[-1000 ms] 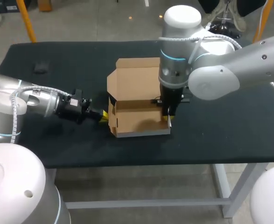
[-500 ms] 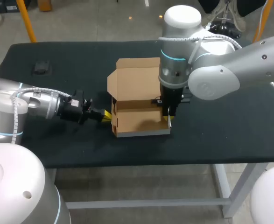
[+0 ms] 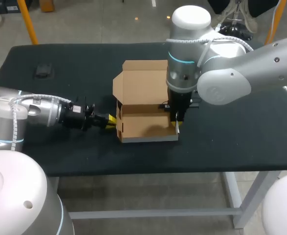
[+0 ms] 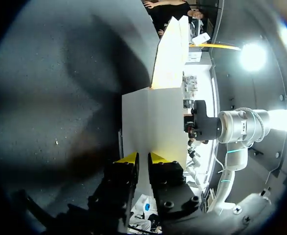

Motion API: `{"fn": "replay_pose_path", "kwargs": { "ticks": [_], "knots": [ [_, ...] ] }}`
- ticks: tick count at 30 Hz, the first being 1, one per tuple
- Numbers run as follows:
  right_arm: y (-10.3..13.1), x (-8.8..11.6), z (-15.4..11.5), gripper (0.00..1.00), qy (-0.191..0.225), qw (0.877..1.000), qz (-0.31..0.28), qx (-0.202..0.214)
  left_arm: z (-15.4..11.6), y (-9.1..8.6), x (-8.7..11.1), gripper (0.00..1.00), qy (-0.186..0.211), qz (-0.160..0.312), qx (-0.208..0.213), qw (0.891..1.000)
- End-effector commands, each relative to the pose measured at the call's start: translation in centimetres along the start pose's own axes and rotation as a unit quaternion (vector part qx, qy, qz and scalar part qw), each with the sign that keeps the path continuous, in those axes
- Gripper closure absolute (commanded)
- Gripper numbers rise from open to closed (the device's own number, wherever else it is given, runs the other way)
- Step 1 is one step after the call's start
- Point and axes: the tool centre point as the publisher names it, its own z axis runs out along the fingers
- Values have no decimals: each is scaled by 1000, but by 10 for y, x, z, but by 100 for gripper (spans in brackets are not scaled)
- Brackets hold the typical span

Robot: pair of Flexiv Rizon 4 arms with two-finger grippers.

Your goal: Assemble the packaging by folding the flat box into shape, placing the metal phone stand inside, and closing the box properly

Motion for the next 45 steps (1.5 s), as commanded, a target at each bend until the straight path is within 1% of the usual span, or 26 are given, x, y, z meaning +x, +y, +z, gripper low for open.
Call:
{"fn": "replay_pose_path", "kwargs": {
  "ticks": [1,9,16,21,23,26,29,31,36,42,45],
  "knots": [
    [0,1,-1,100,-1,1000,0,1,0,-2,-3,81,8,-2,-2,1000],
    [0,1,-1,100,-1,1000,0,1,-3,-5,-4,75,20,-10,3,1000],
    [0,1,-1,100,-1,1000,0,1,-6,-6,-4,76,27,-13,4,1000],
    [0,1,-1,100,-1,1000,0,1,-7,-6,1,71,34,-9,3,999],
    [0,1,-1,100,-1,1000,0,1,-7,-4,5,66,33,-3,2,999],
    [0,1,-1,100,-1,1000,0,1,-4,-3,9,66,28,4,0,1000],
    [0,1,-1,100,-1,1000,0,1,-2,-3,13,62,24,10,-3,1000],
    [0,1,-1,100,-1,1000,0,1,0,-3,15,63,21,12,-5,1000],
    [0,1,-1,100,-1,1000,0,1,10,-1,19,62,-11,19,-6,1000],
    [0,1,-1,100,-1,1000,0,1,18,-1,23,62,-60,28,6,998],
    [0,1,-1,100,-1,1000,0,1,20,0,24,60,-82,31,13,996]
  ]
}}
